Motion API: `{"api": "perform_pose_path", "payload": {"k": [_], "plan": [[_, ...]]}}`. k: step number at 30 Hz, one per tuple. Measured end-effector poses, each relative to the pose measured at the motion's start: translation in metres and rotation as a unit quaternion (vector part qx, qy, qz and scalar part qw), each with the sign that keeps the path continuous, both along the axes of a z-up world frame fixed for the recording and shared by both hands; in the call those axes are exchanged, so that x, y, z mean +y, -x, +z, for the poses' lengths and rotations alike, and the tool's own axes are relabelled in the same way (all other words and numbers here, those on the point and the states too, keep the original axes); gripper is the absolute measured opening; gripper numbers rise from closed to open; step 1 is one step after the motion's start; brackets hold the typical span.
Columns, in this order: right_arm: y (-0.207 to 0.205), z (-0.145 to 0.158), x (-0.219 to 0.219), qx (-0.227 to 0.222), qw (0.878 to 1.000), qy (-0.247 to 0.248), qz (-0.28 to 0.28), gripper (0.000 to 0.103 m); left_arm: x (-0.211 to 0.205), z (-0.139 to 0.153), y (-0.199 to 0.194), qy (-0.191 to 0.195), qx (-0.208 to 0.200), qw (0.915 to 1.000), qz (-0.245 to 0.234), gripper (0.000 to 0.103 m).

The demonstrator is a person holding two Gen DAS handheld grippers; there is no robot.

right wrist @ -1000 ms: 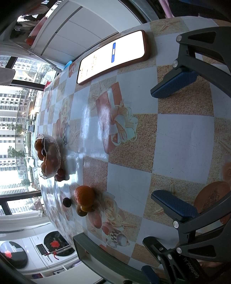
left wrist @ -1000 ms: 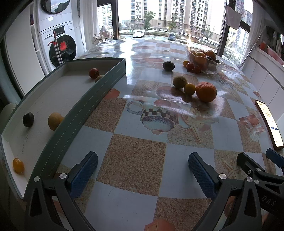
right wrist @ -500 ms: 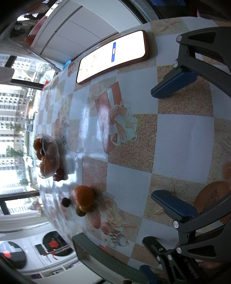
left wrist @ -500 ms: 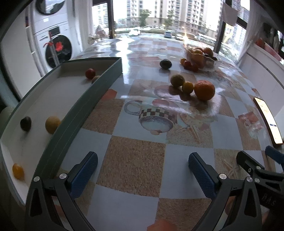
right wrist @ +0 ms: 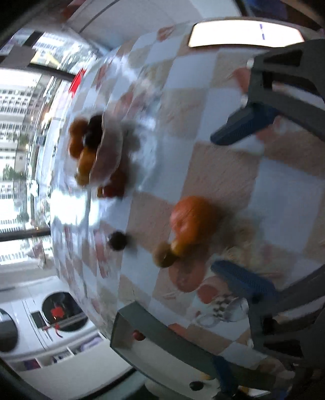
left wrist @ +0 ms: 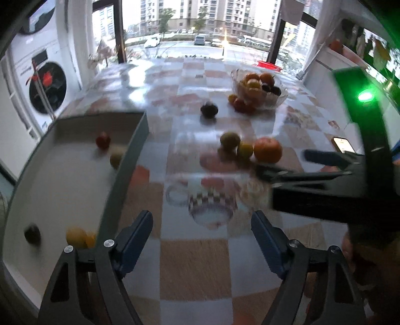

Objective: Organize fruits
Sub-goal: 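Grasp the large orange mandarin with the right tool while the left tool grasps a small yellow fruit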

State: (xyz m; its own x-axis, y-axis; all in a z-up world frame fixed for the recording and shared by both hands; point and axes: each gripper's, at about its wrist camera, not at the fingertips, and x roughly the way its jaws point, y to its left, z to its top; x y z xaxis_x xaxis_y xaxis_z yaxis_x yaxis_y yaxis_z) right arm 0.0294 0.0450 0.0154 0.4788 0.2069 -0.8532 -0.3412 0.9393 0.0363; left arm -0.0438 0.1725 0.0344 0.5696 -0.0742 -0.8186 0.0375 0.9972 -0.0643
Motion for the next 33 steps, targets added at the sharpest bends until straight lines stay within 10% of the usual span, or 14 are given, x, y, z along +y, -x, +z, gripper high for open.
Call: {"api": "perform_pose_path", "payload": {"k": [3, 14, 28, 33], "plan": [[0.000, -0.002, 0.002, -0.005, 1.000, -0.004, 0.007, 0.041, -0.006, 0.006, -0.013, -0.016, -0.014, 0.9997, -0.011, 0.082], [0.050, 0.003, -0.067, 0.020, 0.996, -0.064, -0.052, 0.041, -0.024, -0.006, -0.069, -0.018, -0.003, 0.9994, -0.029, 0.059], [0.080, 0.007, -0.092, 0.013, 0.994, -0.090, -0.065, 0.041, -0.048, -0.026, -0.089, 0.006, 0.030, 0.9988, 0.039, 0.058], [0.088, 0.009, -0.096, 0.015, 0.993, -0.094, -0.070, 0.041, -0.044, -0.025, -0.086, 0.040, 0.023, 0.9982, 0.039, 0.022]]}}
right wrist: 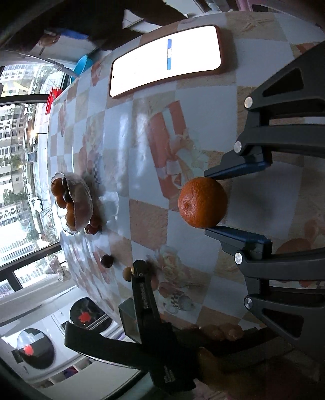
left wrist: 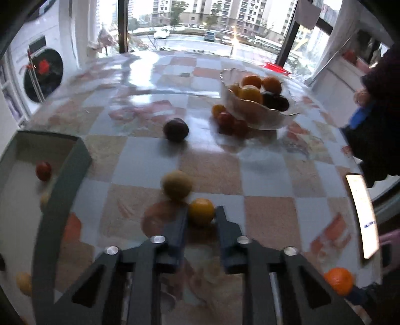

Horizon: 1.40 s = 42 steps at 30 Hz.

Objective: Organize fruits
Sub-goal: 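Grasp the large orange mandarin with the right tool while the left tool grasps a small yellow fruit, then carry the mandarin and yellow fruit toward the white tray with both tools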

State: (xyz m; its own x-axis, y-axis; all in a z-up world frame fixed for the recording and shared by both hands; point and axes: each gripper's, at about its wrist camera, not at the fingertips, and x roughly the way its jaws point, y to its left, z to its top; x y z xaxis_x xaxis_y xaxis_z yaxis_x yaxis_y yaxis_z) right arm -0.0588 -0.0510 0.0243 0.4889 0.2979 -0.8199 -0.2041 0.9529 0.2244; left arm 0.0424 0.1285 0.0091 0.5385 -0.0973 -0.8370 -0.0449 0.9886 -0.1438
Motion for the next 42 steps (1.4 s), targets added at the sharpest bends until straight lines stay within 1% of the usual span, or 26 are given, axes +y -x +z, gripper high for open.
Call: {"api": "perform_pose_path", "payload": {"k": [1, 4, 8, 11, 15, 18, 20, 22, 24, 26, 30, 31, 34, 37, 40, 41, 42], "plan": [[0.002, 0.001, -0.001, 0.000, 1.000, -0.001, 0.000, 0.041, 0.001, 0.000, 0.003, -0.001, 0.000, 1.0000, -0.001, 0.022], [0.008, 0.004, -0.003, 0.001, 1.000, -0.001, -0.003, 0.041, 0.008, 0.004, 0.019, 0.013, -0.003, 0.9998, -0.016, 0.022], [0.016, 0.010, 0.003, 0.001, 1.000, 0.001, -0.001, 0.041, 0.022, 0.023, 0.052, 0.018, -0.020, 0.9988, -0.040, 0.022], [0.019, 0.017, 0.017, 0.003, 1.000, -0.001, 0.006, 0.041, 0.038, 0.042, 0.078, 0.023, -0.038, 0.9974, -0.056, 0.022], [0.023, 0.033, 0.052, -0.004, 0.999, -0.006, 0.032, 0.041, 0.070, 0.067, 0.102, 0.015, -0.057, 0.9959, -0.068, 0.022], [0.025, 0.051, 0.094, -0.019, 0.998, -0.004, 0.068, 0.041, 0.107, 0.085, 0.114, 0.005, -0.072, 0.9954, -0.063, 0.022], [0.026, 0.059, 0.117, -0.027, 0.996, 0.000, 0.088, 0.041, 0.134, 0.095, 0.123, -0.016, -0.084, 0.9948, -0.055, 0.022], [0.027, 0.064, 0.146, -0.034, 0.993, 0.005, 0.111, 0.041, 0.156, 0.098, 0.132, -0.040, -0.092, 0.9941, -0.041, 0.022], [0.027, 0.064, 0.177, -0.030, 0.990, 0.000, 0.137, 0.041, 0.183, 0.096, 0.140, -0.047, -0.091, 0.9945, -0.021, 0.022], [0.027, 0.063, 0.197, -0.023, 0.988, -0.007, 0.153, 0.041, 0.205, 0.090, 0.147, -0.049, -0.085, 0.9952, -0.004, 0.022], [0.020, 0.061, 0.248, -0.004, 0.982, -0.017, 0.186, 0.041, 0.234, 0.076, 0.154, -0.056, -0.073, 0.9956, 0.020, 0.022], [0.021, 0.062, 0.254, -0.002, 0.982, -0.017, 0.190, 0.041, 0.241, 0.072, 0.155, -0.055, -0.068, 0.9958, 0.027, 0.022], [0.015, 0.054, 0.282, 0.012, 0.980, -0.017, 0.199, 0.041, 0.249, 0.059, 0.151, -0.048, -0.054, 0.9964, 0.044, 0.022], [0.012, 0.040, 0.301, 0.032, 0.980, -0.014, 0.197, 0.041, 0.247, 0.045, 0.145, -0.042, -0.042, 0.9972, 0.044, 0.022], [0.011, 0.028, 0.308, 0.045, 0.981, -0.003, 0.190, 0.042, 0.243, 0.031, 0.142, -0.048, -0.031, 0.9975, 0.042, 0.022], [0.011, 0.026, 0.309, 0.048, 0.981, 0.000, 0.189, 0.044, 0.243, 0.029, 0.142, -0.052, -0.032, 0.9972, 0.043, 0.023], [0.012, 0.027, 0.307, 0.050, 0.980, -0.001, 0.191, 0.054, 0.242, 0.026, 0.142, -0.056, -0.031, 0.9970, 0.043, 0.023]]}}
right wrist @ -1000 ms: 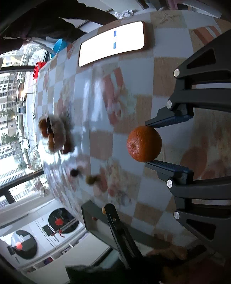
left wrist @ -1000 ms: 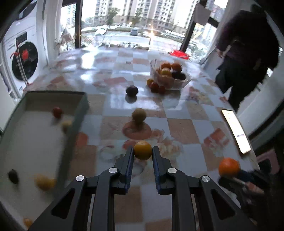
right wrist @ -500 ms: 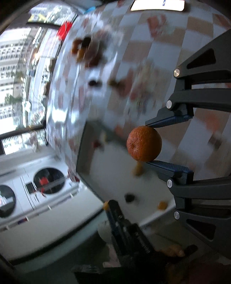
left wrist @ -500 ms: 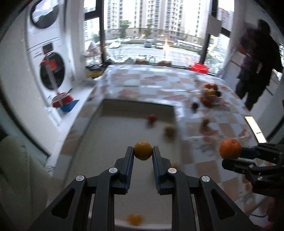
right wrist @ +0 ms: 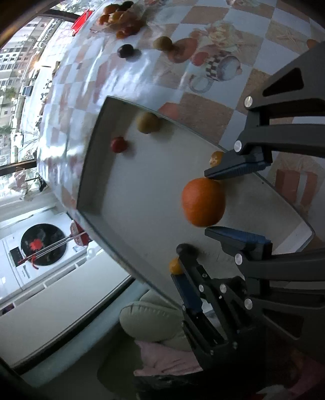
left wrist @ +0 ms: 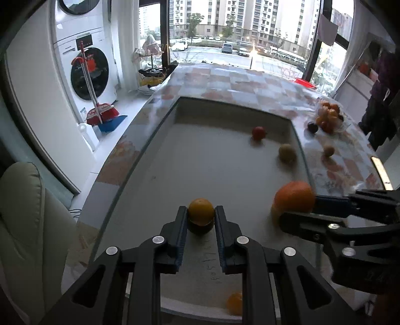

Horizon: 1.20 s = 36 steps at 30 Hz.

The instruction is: Organize fruits

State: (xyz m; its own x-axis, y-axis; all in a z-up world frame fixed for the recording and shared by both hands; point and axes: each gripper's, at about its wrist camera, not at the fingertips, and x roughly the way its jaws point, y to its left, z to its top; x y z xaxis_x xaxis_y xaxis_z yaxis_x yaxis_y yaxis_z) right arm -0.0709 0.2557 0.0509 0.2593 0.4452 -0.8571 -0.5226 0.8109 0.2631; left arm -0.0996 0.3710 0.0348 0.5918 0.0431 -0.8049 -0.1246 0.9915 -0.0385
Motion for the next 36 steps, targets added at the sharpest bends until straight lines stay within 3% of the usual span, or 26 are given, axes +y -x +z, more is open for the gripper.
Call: {"api": "perform_pose_path", "payload": {"k": [1, 2, 3, 5, 8, 10, 15, 19, 23, 27, 31, 32, 33, 36], "plan": [[0.001, 0.001, -0.001, -0.002, 1.000, -0.002, 0.002, 0.062, -0.001, -0.003, 0.000, -0.001, 0.000, 1.0000, -0.001, 0.024], [0.002, 0.005, -0.001, -0.009, 1.000, -0.002, 0.004, 0.080, 0.000, -0.006, 0.001, -0.003, 0.000, 1.0000, 0.000, 0.038], [0.005, 0.012, -0.003, -0.027, 1.000, -0.001, 0.003, 0.087, -0.001, -0.008, 0.002, -0.007, 0.001, 1.0000, 0.005, 0.071], [0.007, 0.023, -0.010, -0.052, 0.999, 0.000, 0.000, 0.087, 0.001, -0.006, 0.007, -0.029, -0.013, 0.9988, 0.037, 0.093], [0.009, 0.036, -0.031, -0.078, 0.997, 0.002, -0.024, 0.089, 0.000, -0.001, 0.011, -0.009, -0.016, 0.9991, 0.039, 0.093], [0.004, 0.036, -0.050, -0.083, 0.996, 0.006, -0.045, 0.103, -0.006, 0.004, 0.011, -0.003, -0.016, 0.9991, 0.040, 0.093], [-0.002, 0.023, -0.130, -0.092, 0.985, 0.026, -0.141, 0.103, -0.048, 0.031, 0.013, 0.004, -0.054, 0.9985, 0.009, 0.093], [-0.010, -0.004, -0.194, -0.058, 0.974, 0.056, -0.210, 0.103, -0.106, 0.042, 0.009, 0.006, -0.075, 0.9958, -0.053, 0.093], [-0.014, -0.031, -0.244, -0.045, 0.963, 0.090, -0.248, 0.103, -0.168, 0.021, -0.003, -0.004, -0.051, 0.9943, -0.093, 0.093], [-0.012, -0.045, -0.275, -0.075, 0.955, 0.118, -0.261, 0.103, -0.206, -0.012, -0.021, -0.025, -0.029, 0.9948, -0.094, 0.093], [-0.013, -0.049, -0.279, -0.092, 0.957, 0.114, -0.252, 0.103, -0.219, -0.032, -0.034, -0.040, -0.011, 0.9954, -0.087, 0.093], [-0.012, -0.050, -0.280, -0.096, 0.956, 0.113, -0.253, 0.103, -0.218, -0.035, -0.036, -0.038, -0.008, 0.9959, -0.082, 0.097], [-0.010, -0.052, -0.280, -0.099, 0.956, 0.112, -0.253, 0.103, -0.214, -0.035, -0.038, -0.030, -0.003, 0.9967, -0.075, 0.102], [-0.008, -0.053, -0.280, -0.105, 0.955, 0.109, -0.254, 0.103, -0.207, -0.036, -0.038, -0.006, 0.001, 0.9974, -0.071, 0.102]]}}
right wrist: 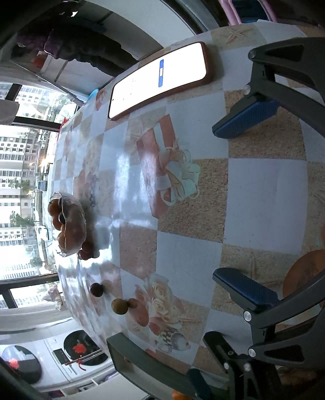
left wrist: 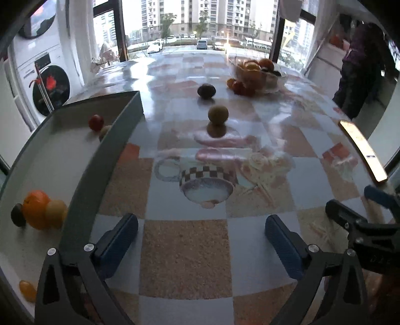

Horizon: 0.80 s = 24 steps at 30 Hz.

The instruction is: Organize fruits

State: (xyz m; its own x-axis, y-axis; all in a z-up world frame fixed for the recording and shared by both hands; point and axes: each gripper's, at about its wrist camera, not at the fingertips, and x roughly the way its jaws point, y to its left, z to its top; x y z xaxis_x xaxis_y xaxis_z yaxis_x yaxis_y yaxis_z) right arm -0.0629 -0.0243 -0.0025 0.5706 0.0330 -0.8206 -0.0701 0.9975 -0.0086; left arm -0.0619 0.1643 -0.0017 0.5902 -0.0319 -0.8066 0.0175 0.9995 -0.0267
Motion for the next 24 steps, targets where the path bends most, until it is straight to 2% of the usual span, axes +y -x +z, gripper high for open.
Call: {"api": "perform_pose_path", "payload": {"k": [24], "plan": [[-0.0011, -0.0002, 0.0013, 0.001, 1.000, 0.001, -0.001, 0.103, -0.0034, -0.0021, 0.0036, -0.004, -0.003, 1.0000, -0.001, 0.102]]}}
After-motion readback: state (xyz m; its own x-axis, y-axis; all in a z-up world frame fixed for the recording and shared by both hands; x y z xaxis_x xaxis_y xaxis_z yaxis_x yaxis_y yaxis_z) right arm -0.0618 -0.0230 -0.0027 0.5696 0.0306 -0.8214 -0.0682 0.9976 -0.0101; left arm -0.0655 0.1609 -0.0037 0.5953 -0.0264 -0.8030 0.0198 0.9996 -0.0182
